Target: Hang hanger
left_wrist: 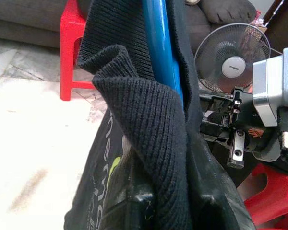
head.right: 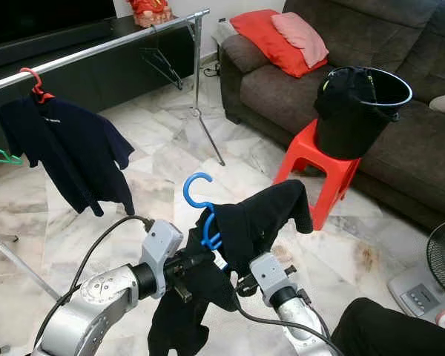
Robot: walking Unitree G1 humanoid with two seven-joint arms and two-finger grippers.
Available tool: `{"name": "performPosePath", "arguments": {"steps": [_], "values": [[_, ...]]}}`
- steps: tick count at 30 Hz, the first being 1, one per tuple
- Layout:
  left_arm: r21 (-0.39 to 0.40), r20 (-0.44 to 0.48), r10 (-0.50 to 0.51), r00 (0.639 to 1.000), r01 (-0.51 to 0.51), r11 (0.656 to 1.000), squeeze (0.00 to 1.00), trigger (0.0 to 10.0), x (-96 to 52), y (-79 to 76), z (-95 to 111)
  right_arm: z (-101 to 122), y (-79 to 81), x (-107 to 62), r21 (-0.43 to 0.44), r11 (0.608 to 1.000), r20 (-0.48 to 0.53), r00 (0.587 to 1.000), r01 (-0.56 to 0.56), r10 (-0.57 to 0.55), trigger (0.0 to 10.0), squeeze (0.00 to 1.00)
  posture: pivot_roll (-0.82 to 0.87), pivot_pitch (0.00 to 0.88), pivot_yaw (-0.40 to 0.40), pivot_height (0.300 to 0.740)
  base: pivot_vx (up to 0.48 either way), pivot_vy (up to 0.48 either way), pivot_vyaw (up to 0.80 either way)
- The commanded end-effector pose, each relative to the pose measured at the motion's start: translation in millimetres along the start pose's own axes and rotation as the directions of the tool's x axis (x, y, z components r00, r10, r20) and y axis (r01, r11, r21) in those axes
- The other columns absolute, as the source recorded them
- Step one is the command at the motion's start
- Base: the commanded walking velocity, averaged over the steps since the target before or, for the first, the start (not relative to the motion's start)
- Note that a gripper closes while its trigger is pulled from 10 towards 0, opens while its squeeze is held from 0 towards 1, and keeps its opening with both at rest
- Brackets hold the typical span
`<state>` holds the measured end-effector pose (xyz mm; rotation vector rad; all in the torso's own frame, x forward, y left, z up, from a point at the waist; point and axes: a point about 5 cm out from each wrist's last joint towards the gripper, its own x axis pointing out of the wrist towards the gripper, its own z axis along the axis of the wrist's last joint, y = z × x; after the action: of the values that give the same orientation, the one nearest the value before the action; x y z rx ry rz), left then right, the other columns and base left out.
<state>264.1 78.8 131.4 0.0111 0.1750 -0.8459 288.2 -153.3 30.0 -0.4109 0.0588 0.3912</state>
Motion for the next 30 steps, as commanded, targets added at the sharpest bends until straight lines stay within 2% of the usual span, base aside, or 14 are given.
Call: {"name": "performPosePath", "arguments": {"steps": [1, 12, 15, 17, 18, 21, 24, 27, 30], "values": [[0.009, 0.048, -0.035, 0.998, 0.034, 0.999, 0.0, 10.0, 0.1, -8.3, 9, -2, 2.4, -1.0, 0.017, 1.0, -0.008, 1.0, -0.019, 0.019, 0.0, 0.0, 0.04, 0.145, -0.022, 0.74, 0.0, 0.0, 0.0], [0.018, 0.051, -0.02, 0.999, 0.019, 1.0, 0.0, 10.0, -1.3, -5.5, 9, -2, -2.7, -1.0, 0.044, 0.999, -0.006, 1.0, 0.026, -0.026, 0.0, 0.0, 0.05, 0.144, -0.023, 0.74, 0.0, 0.0, 0.0], [0.023, 0.037, 0.004, 0.999, -0.005, 1.0, 0.0, 10.0, -6.5, -1.7, 6, -3, -6.0, -1.8, 0.05, 0.997, -0.011, 0.998, 0.059, -0.059, 0.0, 0.0, 0.05, 0.143, -0.02, 0.74, 0.0, 0.0, 0.0], [0.086, -0.036, 0.056, 0.998, -0.052, 0.995, 0.0, 10.0, -16.2, 10.2, -5, -1, -13.6, -1.9, 0.056, 0.993, -0.007, 0.995, 0.102, -0.101, 0.0, 0.0, 0.05, 0.143, -0.017, 0.74, 0.0, 0.0, 0.0], [0.086, -0.036, 0.056, 0.998, -0.052, 0.995, 0.0, 10.0, -16.2, 10.2, -5, -1, -13.6, -1.9, 0.056, 0.993, -0.007, 0.995, 0.102, -0.101, 0.0, 0.0, 0.05, 0.143, -0.017, 0.74, 0.0, 0.0, 0.0], [0.17, -0.135, 0.143, 0.98, -0.12, 0.978, 0.0, 10.0, -30.2, 28.4, -19, 1, -24.2, -1.6, 0.07, 0.986, 0.0, 0.989, 0.148, -0.149, 0.0, 0.0, 0.05, 0.14, -0.013, 0.74, 0.0, 0.0, 0.0], [0.192, -0.204, 0.212, 0.956, -0.174, 0.966, 0.0, 10.0, -43.3, 43.0, -30, 5, -34.1, -1.7, 0.054, 0.981, 0.014, 0.983, 0.185, -0.185, 0.0, 0.0, 0.05, 0.138, -0.013, 0.74, 0.0, 0.0, 0.0], [0.244, -0.262, 0.233, 0.936, -0.17, 0.955, 0.0, 10.0, -57.4, 52.7, -39, 9, -45.3, -1.8, 0.059, 0.971, 0.035, 0.972, 0.231, -0.233, 0.0, 0.0, 0.04, 0.137, -0.015, 0.74, 0.0, 0.0, 0.0], [0.219, -0.259, 0.202, 0.945, -0.146, 0.965, 0.0, 10.0, -70.1, 57.0, -40, 12, -56.0, -2.2, 0.065, 0.961, 0.04, 0.962, 0.268, -0.271, 0.0, 0.0, 0.05, 0.138, -0.017, 0.74, 0.0, 0.0, 0.0]]}}
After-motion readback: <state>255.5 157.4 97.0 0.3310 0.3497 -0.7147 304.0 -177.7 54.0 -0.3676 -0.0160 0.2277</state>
